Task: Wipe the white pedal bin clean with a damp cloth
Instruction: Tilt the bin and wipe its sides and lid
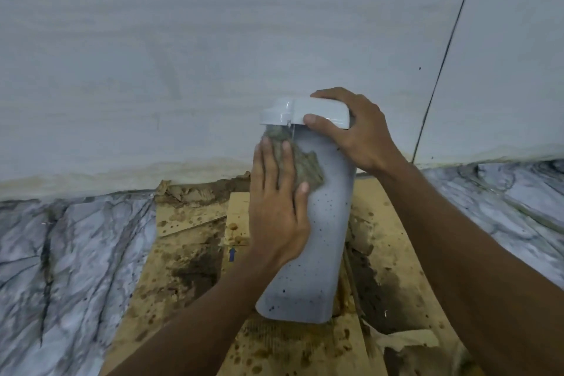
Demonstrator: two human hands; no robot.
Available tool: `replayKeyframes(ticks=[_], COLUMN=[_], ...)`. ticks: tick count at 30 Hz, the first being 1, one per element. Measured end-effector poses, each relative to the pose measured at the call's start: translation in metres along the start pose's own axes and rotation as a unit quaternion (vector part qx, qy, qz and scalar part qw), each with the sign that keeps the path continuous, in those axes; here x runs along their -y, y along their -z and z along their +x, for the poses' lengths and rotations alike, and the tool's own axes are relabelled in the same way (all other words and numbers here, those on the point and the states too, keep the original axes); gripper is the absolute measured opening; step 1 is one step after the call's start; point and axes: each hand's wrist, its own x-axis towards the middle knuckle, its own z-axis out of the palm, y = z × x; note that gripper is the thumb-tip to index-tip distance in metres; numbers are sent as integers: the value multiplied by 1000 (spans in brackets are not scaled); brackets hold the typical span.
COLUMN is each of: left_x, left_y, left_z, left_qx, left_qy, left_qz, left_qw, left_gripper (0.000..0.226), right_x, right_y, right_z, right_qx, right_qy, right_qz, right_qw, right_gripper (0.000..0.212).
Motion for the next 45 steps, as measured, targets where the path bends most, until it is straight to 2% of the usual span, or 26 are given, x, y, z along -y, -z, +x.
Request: replayKeyframes(ticks=[5, 9, 13, 19, 21, 25, 27, 30, 32, 35, 38, 40, 45], left_x=[4, 21, 19, -19, -10, 7, -1, -22, -28, -21, -6, -1, -20], left_y=[0, -2, 0, -12, -14, -19, -20, -19, -20, -24, -28, -28, -22], left_z=[4, -34, -21, 5, -9, -46, -33, 4, 13, -10, -47, -48, 10], left_qx=[59, 89, 70, 23, 39, 114, 107, 69, 59, 80, 146, 158, 118], left_qy=[-94, -177, -172, -81, -114, -228, -223, -149, -128, -166, -254, -292, -248], left_qz=[108, 188, 210, 188, 211, 256, 249, 214, 210, 220, 238, 242, 233], left_qw=[988, 962, 960, 979, 970, 932, 936, 963, 968, 958, 926, 912, 933], left_gripper=[62, 61, 62, 63, 63, 61, 59, 60, 60, 61, 60, 59, 56], right_x=[-13, -13, -9, 1, -1, -4, -1, 5, 8, 6, 3, 1, 1], right_y=[8, 6, 0, -9, -7, -3, -5, -9, -10, -8, -5, -4, -9], right_z=[-2, 0, 2, 6, 5, 6, 6, 6, 5, 5, 5, 5, 5], right_qx=[-19, -19, -18, -8, -7, -6, -4, 0, 4, 3, -1, -1, -17], right_qy=[-8, -23, -28, -26, -33, -55, -55, -39, -38, -43, -52, -47, -8], right_qz=[31, 53, 52, 50, 58, 78, 79, 63, 52, 52, 55, 50, 28], right_qw=[999, 998, 998, 998, 998, 995, 995, 997, 998, 998, 997, 998, 999], right_gripper=[45, 46, 51, 51, 52, 52, 53, 55, 56, 56, 56, 55, 60])
